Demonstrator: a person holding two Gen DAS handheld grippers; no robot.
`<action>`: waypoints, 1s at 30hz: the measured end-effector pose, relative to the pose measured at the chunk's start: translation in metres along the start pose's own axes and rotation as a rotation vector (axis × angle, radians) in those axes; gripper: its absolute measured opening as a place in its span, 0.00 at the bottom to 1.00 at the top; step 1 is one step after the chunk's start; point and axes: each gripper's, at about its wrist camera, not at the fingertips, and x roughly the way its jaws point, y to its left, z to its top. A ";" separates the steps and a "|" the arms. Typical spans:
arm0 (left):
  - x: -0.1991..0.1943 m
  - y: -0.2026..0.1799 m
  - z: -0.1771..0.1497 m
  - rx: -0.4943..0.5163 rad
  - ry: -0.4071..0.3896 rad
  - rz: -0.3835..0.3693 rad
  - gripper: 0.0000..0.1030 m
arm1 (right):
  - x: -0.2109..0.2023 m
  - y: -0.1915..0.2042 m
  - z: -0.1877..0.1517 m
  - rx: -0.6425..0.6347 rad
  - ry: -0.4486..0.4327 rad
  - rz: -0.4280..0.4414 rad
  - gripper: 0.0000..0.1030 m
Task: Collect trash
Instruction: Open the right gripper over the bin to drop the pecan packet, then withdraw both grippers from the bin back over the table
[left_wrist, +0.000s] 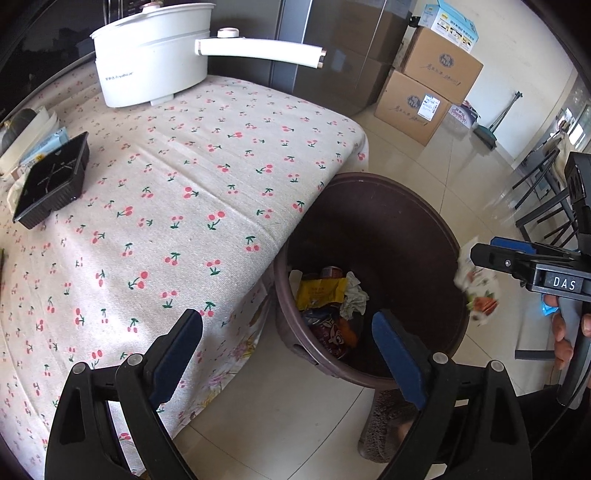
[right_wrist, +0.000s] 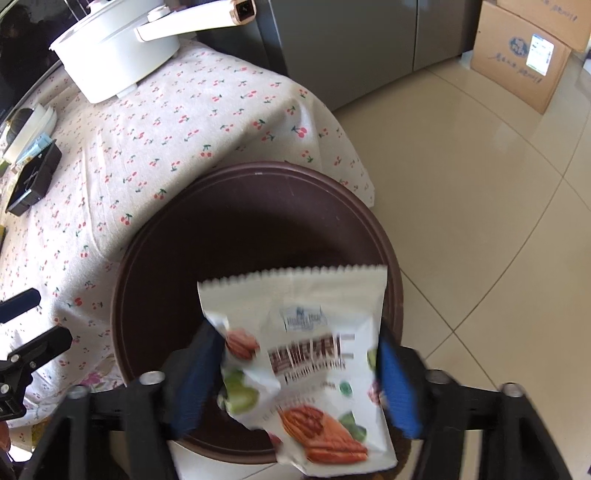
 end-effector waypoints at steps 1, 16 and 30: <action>-0.001 0.002 0.000 -0.003 -0.001 0.002 0.92 | 0.000 0.001 0.001 -0.001 -0.001 0.003 0.77; -0.022 0.027 -0.007 -0.049 -0.017 0.036 0.92 | 0.000 0.025 0.007 -0.023 -0.004 0.019 0.79; -0.060 0.084 -0.025 -0.135 -0.060 0.078 0.92 | 0.001 0.069 0.018 -0.080 -0.020 0.040 0.80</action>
